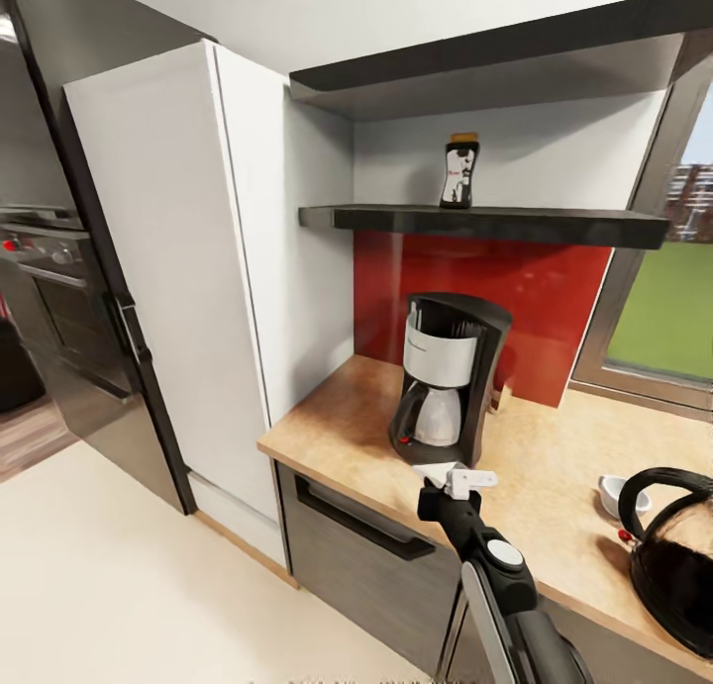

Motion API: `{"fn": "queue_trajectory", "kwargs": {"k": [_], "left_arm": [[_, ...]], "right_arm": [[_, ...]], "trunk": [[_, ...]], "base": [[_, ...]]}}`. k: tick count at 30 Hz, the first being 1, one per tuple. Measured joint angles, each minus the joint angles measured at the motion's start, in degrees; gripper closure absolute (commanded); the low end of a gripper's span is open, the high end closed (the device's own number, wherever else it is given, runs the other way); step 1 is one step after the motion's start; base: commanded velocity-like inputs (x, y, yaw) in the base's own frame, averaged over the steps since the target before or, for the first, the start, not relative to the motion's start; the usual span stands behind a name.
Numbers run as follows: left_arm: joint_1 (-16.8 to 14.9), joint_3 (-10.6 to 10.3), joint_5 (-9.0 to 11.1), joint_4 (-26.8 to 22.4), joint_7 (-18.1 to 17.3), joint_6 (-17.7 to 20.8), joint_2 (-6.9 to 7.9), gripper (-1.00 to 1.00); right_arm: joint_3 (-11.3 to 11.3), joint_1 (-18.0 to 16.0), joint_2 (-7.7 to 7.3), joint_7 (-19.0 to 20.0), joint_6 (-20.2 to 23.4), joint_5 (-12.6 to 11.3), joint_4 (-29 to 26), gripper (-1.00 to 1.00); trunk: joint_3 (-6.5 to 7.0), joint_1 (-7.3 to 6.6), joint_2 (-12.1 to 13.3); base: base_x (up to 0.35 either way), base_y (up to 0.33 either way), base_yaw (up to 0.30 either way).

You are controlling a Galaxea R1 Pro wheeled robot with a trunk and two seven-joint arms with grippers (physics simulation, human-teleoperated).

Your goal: Set up a coffee station on the kitchen countertop: keep the coffee maker on the countertop, move the bottle of coffee from the kitchen shelf to the counter next to the coffee maker, place a paper coffee filter on top of the coffee maker, put the saucer next to the coffee maker with the coffee cup on the saucer, and place the electric kettle next to the coffee maker.

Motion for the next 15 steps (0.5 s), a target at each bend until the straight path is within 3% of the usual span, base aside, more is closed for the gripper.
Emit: {"fn": "queue_trajectory", "kwargs": {"k": [7,15], "left_arm": [[0.0,0.0,0.0,-0.1,0.0,-0.1,0.21,-1.00],[0.0,0.0,0.0,-0.1,0.0,0.0,0.13,-1.00]], "right_arm": [[0.1,0.0,0.48,0.0,-0.1,-0.1,-0.1,1.00],[0.1,0.0,0.51,0.0,-0.1,-0.1,0.0,1.00]], "trunk": [[0.00,-0.02,0.0],[0.29,0.02,0.0]], "base": [[-0.027,0.003,-0.029],[-0.260,0.084,-0.173]]}}
